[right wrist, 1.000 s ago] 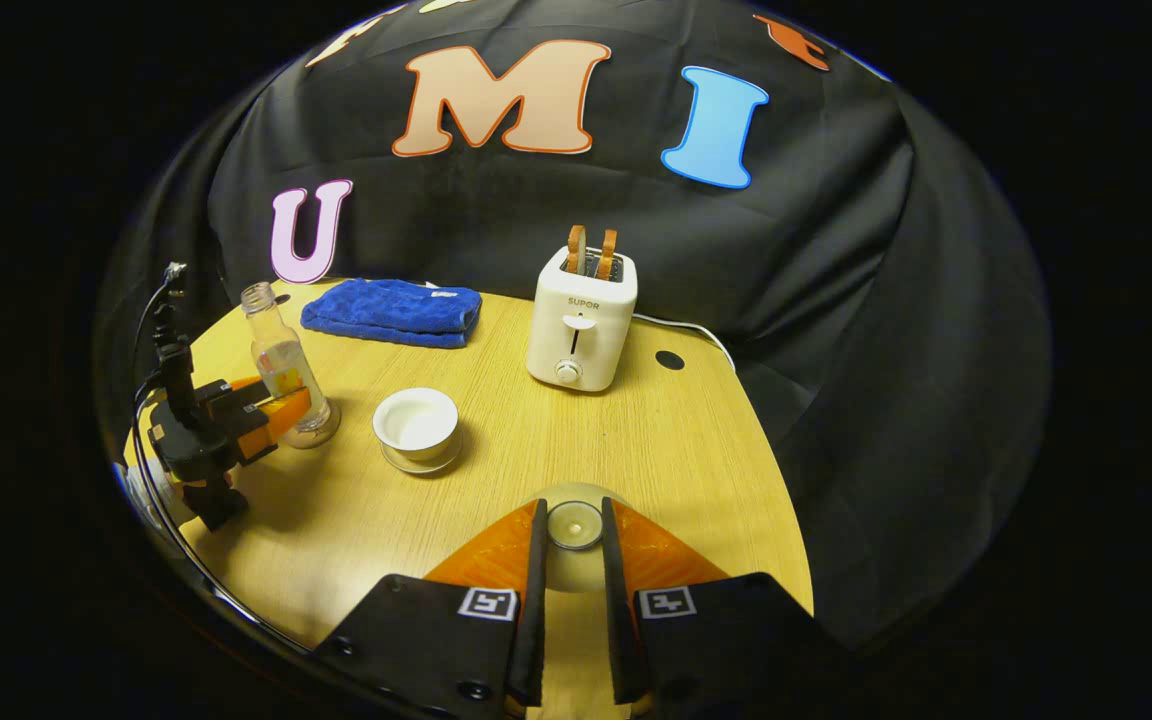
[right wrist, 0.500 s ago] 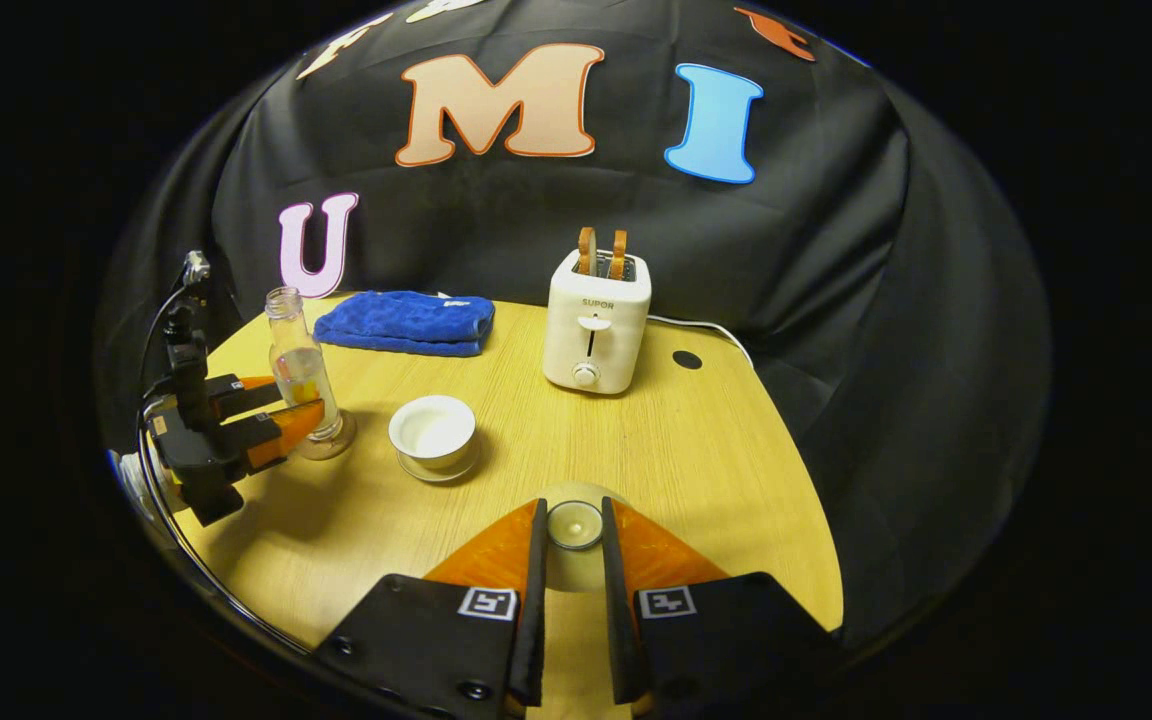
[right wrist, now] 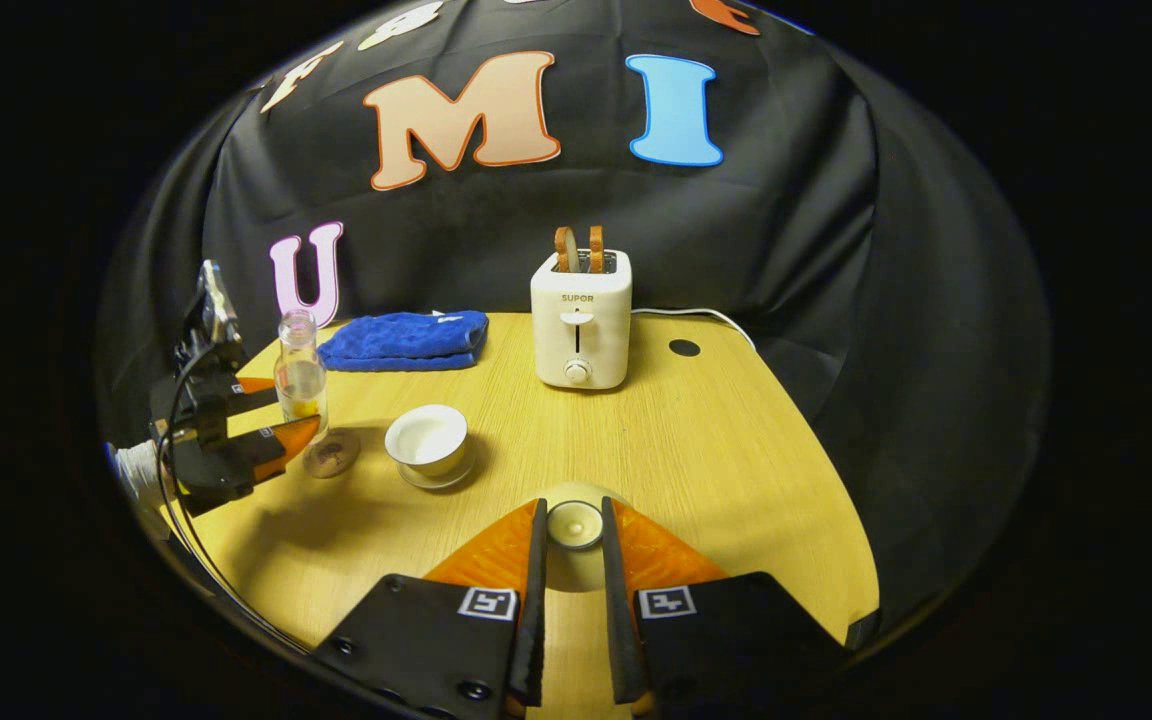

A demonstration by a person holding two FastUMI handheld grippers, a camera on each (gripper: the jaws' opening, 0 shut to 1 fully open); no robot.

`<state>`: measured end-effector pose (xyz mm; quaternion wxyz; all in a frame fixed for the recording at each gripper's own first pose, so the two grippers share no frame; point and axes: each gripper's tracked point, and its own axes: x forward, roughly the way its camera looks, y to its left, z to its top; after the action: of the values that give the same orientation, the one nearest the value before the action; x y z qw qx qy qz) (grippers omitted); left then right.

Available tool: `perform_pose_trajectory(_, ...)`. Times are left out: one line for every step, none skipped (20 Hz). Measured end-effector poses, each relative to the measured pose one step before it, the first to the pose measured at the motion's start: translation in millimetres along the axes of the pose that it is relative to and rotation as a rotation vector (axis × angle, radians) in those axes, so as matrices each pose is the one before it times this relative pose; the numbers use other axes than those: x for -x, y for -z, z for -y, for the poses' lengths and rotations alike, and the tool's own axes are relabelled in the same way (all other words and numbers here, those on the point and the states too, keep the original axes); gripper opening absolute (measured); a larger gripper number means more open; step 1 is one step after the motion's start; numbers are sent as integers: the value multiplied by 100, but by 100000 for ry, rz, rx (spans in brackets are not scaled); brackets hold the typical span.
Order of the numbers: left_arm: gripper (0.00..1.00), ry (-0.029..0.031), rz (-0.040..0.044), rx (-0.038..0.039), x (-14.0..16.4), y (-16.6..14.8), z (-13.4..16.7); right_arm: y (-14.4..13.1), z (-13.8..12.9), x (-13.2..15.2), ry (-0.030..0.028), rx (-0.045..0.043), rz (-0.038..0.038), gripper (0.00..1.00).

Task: Open the teacup lid with one hand, grasp the water bottle and pour water into the teacup with the other hand; after pouring, place the water bottle on the coaster and then close the teacup lid.

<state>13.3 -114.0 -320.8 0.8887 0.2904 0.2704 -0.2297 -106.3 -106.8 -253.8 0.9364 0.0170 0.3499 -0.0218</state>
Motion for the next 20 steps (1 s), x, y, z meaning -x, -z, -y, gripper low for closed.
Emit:
perform_pose_trajectory(68, -322, -863, -2746, -114, -6, 134, 83, -86, -33, -789, -222, -185, 29)
perform_pose_trajectory(68, -253, -766, -2789, -162, -106, 57, 268, -131, -96, -1410, -697, -478, 29)
perform_pose_trajectory(68, 229, -1346, -2939, -149, 139, 311, 132, -153, 59, -1291, -786, -216, 29)
perform_pose_trajectory(68, -268, -162, -2841, -166, -241, 90, 173, 28, 85, -980, 25, -41, 29)
perform_pose_trajectory(68, -96, -297, -2864, 19, -260, 56, 117, 4, -97, -604, 874, 36, 29)
perform_pose_trajectory(69, -135, 79, -2877, -25, -263, 28, 159, 21, 252, -325, 1108, -38, 29)
perform_pose_trajectory(68, 135, -843, -2825, -190, -70, 91, 55, 75, 14, -474, 762, -162, 29)
perform_pose_trajectory(69, 40, -386, -3103, -128, -210, 26, 37, 12, -11, -529, 273, -226, 29)
perform_pose_trajectory(68, -198, -686, -3139, -285, -136, 14, 19, 26, -24, -391, 11, -143, 29)
perform_pose_trajectory(69, -86, -1702, -3164, -218, 48, -1, 11, 222, 26, -178, -67, -6, 30)
perform_pose_trajectory(69, -368, -1027, -3101, -159, 16, -54, -40, 201, -34, 18, -253, 84, 29)
perform_pose_trajectory(68, -279, -983, -3168, -218, -58, -23, -79, 184, -112, -134, -355, 37, 29)
perform_pose_trajectory(68, -194, -814, -3164, -262, 100, -3, -6, 182, -58, 27, -289, -101, 29)
perform_pose_trajectory(68, -337, -732, -3099, -101, -51, -16, 92, 225, -23, -49, -131, -164, 29)
perform_pose_trajectory(68, -182, -690, -3259, -90, -51, 62, 18, 176, -70, 56, 55, -137, 29)
perform_pose_trajectory(68, -38, -516, -3237, -52, -111, 19, 54, 119, -90, 10, 88, -68, 29)
perform_pose_trajectory(67, -112, -671, -3132, -77, -63, -60, 103, 128, -17, -78, -38, -188, 29)
perform_pose_trajectory(68, -6, -990, -3203, -88, -17, -105, 119, 147, -7, -72, -52, -210, 29)
perform_pose_trajectory(68, -244, -550, -3163, 19, -78, -73, 40, 106, -60, -67, -71, -221, 29)
perform_pose_trajectory(68, -84, -1665, -3248, -83, 29, -120, 114, 56, -61, -89, -110, -117, 29)
